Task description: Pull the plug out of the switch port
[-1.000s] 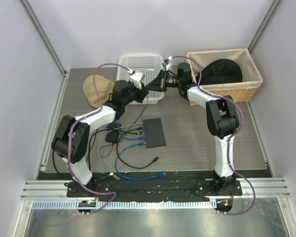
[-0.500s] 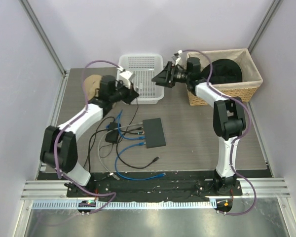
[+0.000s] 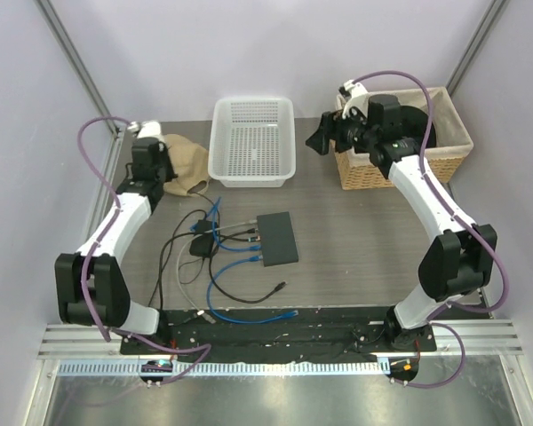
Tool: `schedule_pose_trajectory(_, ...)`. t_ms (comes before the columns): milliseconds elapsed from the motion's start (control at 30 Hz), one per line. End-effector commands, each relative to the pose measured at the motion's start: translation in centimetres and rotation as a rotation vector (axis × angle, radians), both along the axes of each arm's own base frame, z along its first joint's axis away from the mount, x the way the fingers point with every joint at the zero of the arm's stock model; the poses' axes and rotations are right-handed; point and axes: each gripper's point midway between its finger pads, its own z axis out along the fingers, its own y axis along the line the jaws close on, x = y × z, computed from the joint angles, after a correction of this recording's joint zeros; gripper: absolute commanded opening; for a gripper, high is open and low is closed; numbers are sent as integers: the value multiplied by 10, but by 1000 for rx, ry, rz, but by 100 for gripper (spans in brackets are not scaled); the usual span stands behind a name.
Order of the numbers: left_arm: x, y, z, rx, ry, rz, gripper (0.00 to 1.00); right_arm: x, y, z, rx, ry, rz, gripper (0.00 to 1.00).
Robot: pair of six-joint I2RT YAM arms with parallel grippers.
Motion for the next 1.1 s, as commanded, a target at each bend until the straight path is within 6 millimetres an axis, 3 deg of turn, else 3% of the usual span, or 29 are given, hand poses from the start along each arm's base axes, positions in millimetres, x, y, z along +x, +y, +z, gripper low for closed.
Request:
schedule_pose_trajectory(0, -29, 103, -50, -227, 133, 465, 0, -18, 1, -38, -127, -26, 127, 79)
schedule_pose_trajectory(100, -26, 124, -58, -217, 146, 479, 0, -28, -1, -53, -143, -11, 138, 79)
schedule_pose_trajectory(167, -17, 120, -59, -210, 169, 427, 0, -36, 0, -64, -147, 23, 152, 79)
schedule_pose_trajectory(200, -17, 119, -74, -221, 216, 419, 0, -37, -1, -70, -166, 30, 133, 80)
schedule_pose_trajectory(267, -12, 110, -79, -256, 255, 385, 14, -41, 0, -80, -191, 38, 120, 80)
schedule_pose_trajectory(333, -18, 105, -80, -289, 273, 385, 40, -44, 1, -84, -225, 32, 121, 80)
schedule_pose_trajectory(400, -16, 86, -67, -335, 251, 299, 47, -54, 10, -87, -255, 24, 165, 80)
schedule_pose_trajectory(433, -18, 81, -51, -328, 215, 271, 50, -56, 11, -90, -293, 7, 189, 80)
schedule_pose_trajectory(467, -19, 63, -43, -334, 202, 197, 52, -62, 14, -96, -310, 26, 207, 80)
schedule_pose_trajectory(500, -19, 55, -18, -314, 124, 141, 53, -64, 15, -98, -314, 34, 213, 80)
schedule_pose_trajectory(567, -26, 23, -13, -325, 90, 11, 55, -69, 21, -105, -306, 67, 236, 80)
schedule_pose_trajectory(600, -24, -1, 3, -322, 30, -129, 55, -72, 24, -106, -303, 77, 251, 80)
schedule_pose_trajectory(667, -34, -46, 10, -318, -9, -336, 55, -80, 34, -116, -314, 91, 303, 79)
schedule_pose_trajectory(700, -43, -84, 17, -335, -22, -512, 55, -88, 44, -125, -330, 96, 343, 79)
schedule_pose_trajectory(767, -56, -131, 16, -322, -5, -729, 55, -97, 56, -136, -377, 78, 405, 77)
schedule_pose_trajectory(833, -65, -159, 14, -346, 31, -844, 54, -108, 69, -148, -405, 76, 466, 77)
schedule_pose_trajectory(867, -69, -174, 3, -358, 73, -883, 54, -111, 72, -152, -410, 79, 480, 77)
schedule_pose_trajectory(1067, -80, -210, -35, -328, 177, -968, 48, -114, 75, -173, -399, 152, 455, 76)
